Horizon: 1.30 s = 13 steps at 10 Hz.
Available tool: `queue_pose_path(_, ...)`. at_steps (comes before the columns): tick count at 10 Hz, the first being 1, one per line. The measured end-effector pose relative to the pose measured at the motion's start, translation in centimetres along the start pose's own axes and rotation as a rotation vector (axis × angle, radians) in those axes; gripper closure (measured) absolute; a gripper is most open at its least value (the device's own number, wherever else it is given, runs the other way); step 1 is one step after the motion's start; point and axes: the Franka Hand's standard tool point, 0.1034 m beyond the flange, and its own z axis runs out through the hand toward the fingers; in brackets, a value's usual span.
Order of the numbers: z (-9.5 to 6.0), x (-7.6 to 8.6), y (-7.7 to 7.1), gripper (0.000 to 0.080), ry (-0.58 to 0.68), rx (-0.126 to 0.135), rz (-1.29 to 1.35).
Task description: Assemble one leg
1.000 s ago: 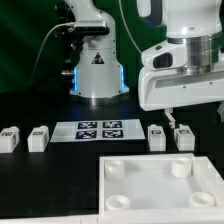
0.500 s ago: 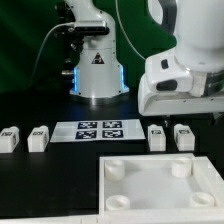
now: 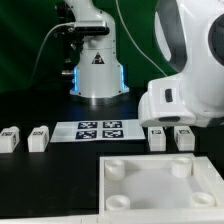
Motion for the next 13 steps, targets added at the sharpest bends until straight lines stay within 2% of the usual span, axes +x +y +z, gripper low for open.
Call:
queue_pose_path(5,3.3,0.3,-0.6,0.015,0.007,-0.015,-0.007)
queue_pose_path(9,3.8,0.4,-0.5,0.015,0.002,-0.015,-0.005)
queue_pose_path(10,3.8,0.4,-0.5,0.0275,0.002,-0.015,-0.006)
queue_pose_path(11,3.8,0.4,-0.5,0.0275,0.002,-0.015,-0.006)
queue_pose_path(12,3.8,0.4,-0.5,0.0413,0.002,-0.015,-0.006)
queue_pose_path(13,3.8,0.4,-0.5,0.0511,0.002,-0.015,-0.006)
